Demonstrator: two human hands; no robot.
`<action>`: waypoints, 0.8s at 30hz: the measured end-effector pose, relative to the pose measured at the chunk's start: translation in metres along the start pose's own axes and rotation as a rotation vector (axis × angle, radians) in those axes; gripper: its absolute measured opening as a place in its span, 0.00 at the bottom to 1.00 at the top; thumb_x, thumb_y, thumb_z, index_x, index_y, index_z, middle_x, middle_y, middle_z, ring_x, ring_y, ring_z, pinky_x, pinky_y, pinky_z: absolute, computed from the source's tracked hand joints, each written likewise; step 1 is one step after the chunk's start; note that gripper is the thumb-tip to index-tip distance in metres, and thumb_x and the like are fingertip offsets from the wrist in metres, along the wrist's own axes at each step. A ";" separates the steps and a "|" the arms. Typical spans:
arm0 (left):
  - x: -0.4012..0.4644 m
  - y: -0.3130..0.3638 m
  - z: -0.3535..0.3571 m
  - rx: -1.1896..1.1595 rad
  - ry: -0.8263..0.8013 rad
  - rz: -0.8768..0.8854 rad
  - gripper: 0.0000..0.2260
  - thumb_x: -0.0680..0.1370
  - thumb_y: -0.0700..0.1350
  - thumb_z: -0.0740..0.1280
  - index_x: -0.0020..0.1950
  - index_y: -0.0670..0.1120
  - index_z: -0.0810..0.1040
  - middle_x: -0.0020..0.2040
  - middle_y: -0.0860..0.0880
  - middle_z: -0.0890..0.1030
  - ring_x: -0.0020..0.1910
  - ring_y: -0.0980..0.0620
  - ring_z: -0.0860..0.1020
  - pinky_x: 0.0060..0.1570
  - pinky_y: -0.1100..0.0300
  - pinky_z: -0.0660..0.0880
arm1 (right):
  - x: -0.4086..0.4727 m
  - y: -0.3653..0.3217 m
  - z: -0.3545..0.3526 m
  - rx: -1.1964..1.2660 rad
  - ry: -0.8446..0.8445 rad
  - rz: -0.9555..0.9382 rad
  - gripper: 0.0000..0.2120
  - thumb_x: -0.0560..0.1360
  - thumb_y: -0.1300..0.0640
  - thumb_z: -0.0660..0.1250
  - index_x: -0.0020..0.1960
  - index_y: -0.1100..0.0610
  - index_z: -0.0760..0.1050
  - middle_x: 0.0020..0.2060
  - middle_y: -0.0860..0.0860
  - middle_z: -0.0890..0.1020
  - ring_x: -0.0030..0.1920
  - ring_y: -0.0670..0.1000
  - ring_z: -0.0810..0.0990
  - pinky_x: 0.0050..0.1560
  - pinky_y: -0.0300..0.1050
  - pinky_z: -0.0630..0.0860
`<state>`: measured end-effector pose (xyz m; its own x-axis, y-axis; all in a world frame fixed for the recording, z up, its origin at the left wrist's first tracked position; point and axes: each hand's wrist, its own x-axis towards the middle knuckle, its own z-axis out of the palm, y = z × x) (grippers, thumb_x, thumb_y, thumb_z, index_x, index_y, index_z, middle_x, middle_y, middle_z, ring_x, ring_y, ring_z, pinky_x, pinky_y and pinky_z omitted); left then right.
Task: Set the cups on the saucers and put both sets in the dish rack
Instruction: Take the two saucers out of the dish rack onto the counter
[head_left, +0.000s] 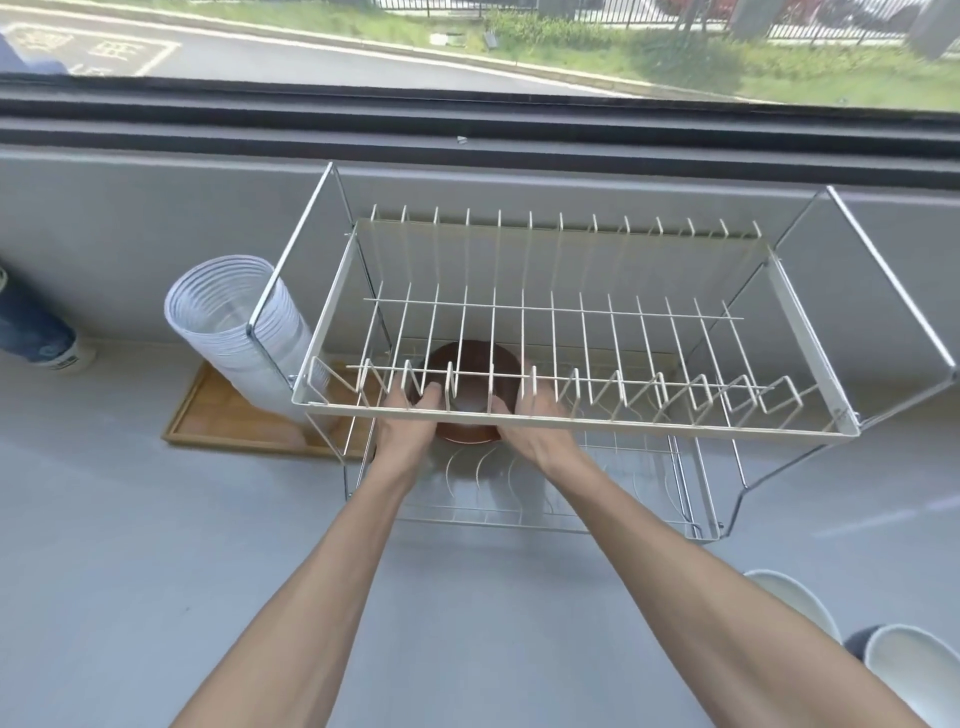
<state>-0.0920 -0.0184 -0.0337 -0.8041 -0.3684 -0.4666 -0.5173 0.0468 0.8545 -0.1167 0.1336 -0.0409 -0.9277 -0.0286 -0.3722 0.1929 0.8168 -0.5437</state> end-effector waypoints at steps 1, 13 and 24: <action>-0.001 0.003 0.000 0.004 -0.011 -0.007 0.32 0.70 0.55 0.64 0.74 0.49 0.68 0.64 0.40 0.79 0.62 0.37 0.78 0.62 0.37 0.76 | 0.002 -0.002 0.000 -0.004 0.046 -0.002 0.30 0.82 0.47 0.58 0.79 0.59 0.55 0.71 0.63 0.70 0.70 0.64 0.70 0.69 0.55 0.66; -0.058 0.007 -0.004 0.095 -0.057 0.008 0.22 0.75 0.51 0.64 0.67 0.44 0.76 0.61 0.39 0.82 0.60 0.40 0.80 0.61 0.40 0.77 | -0.050 0.016 -0.016 0.121 0.164 -0.008 0.22 0.80 0.47 0.60 0.70 0.57 0.69 0.63 0.61 0.76 0.63 0.64 0.75 0.58 0.52 0.73; -0.139 -0.017 -0.012 0.149 -0.104 0.075 0.11 0.74 0.48 0.61 0.51 0.55 0.80 0.50 0.45 0.83 0.47 0.41 0.83 0.49 0.41 0.83 | -0.132 0.046 -0.025 0.082 0.198 -0.003 0.23 0.77 0.50 0.60 0.71 0.54 0.70 0.62 0.59 0.77 0.62 0.60 0.75 0.60 0.52 0.71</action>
<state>0.0319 0.0207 0.0191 -0.8640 -0.2615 -0.4303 -0.4861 0.2100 0.8483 0.0068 0.1892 0.0026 -0.9714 0.0894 -0.2199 0.2080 0.7669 -0.6071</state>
